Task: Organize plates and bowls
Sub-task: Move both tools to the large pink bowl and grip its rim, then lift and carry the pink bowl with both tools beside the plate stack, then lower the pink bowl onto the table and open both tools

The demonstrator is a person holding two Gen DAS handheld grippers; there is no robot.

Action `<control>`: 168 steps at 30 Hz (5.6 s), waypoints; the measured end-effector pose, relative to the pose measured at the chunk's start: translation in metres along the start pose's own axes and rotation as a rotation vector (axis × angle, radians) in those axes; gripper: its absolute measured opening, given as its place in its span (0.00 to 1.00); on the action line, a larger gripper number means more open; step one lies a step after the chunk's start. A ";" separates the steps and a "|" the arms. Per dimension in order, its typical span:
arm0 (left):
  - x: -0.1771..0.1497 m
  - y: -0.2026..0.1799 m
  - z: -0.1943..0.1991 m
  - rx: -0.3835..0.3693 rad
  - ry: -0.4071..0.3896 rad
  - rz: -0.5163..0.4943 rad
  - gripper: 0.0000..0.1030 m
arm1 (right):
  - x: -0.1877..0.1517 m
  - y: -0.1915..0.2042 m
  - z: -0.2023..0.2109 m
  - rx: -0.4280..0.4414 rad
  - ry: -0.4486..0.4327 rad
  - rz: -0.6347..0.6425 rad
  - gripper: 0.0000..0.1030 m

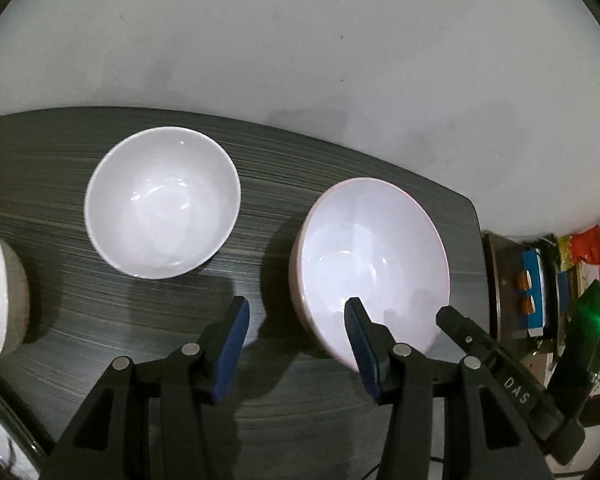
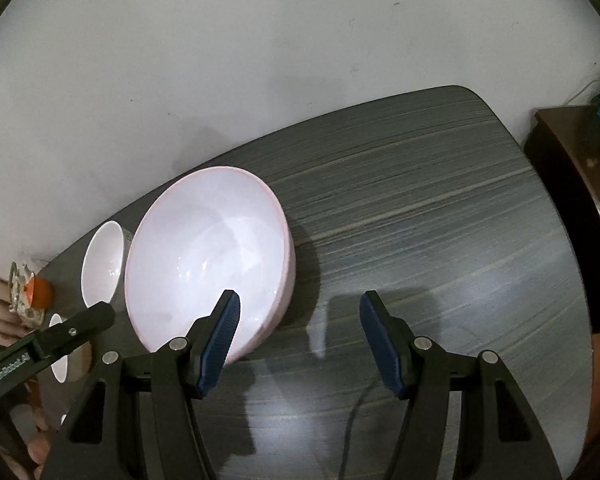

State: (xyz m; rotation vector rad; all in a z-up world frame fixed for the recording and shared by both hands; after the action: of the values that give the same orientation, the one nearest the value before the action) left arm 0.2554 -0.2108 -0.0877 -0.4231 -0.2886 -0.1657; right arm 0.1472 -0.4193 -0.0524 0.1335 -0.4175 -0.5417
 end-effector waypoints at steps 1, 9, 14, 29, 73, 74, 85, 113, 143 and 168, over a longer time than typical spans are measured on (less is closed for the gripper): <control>0.001 -0.001 -0.003 -0.003 0.005 0.004 0.49 | 0.004 0.000 -0.005 0.000 0.001 0.000 0.58; 0.006 -0.001 -0.025 0.027 0.030 0.009 0.49 | 0.009 0.003 -0.025 -0.025 0.039 -0.014 0.58; 0.006 0.001 -0.036 0.037 0.054 0.011 0.33 | 0.008 0.008 -0.032 -0.029 0.055 -0.013 0.50; -0.002 0.006 -0.034 -0.001 0.053 -0.021 0.16 | -0.002 0.024 -0.039 -0.024 0.078 -0.042 0.15; -0.220 0.151 0.195 0.062 -0.033 -0.003 0.16 | -0.229 0.146 0.100 0.088 0.119 0.108 0.17; -0.220 0.153 0.192 0.064 -0.025 -0.001 0.16 | -0.233 0.146 0.099 0.086 0.125 0.108 0.17; -0.246 0.169 0.166 0.091 0.029 0.010 0.16 | -0.261 0.139 0.086 0.047 0.186 0.123 0.17; -0.248 0.171 0.132 0.131 0.072 0.021 0.16 | -0.272 0.141 0.057 0.020 0.258 0.120 0.19; -0.240 0.185 0.148 0.088 0.039 0.047 0.27 | -0.262 0.145 0.074 0.041 0.206 0.130 0.40; -0.210 0.245 0.183 0.099 -0.042 0.176 0.48 | -0.220 0.174 0.089 0.063 0.125 0.218 0.42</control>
State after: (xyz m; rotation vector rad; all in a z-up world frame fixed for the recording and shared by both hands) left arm 0.0661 0.1077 -0.0863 -0.3524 -0.2984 0.0301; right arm 0.0209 -0.1570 -0.0084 0.1791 -0.3222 -0.3042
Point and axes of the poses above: each gripper's, at about its wrist camera, not at the fingertips, and z roughly against the way its jaws point, y to its left, x to its top, the point moved 2 cm from there along -z, roughly the way its jaws point, and after that the axes turned 2 degrees about -y, right-handed, at the moved point
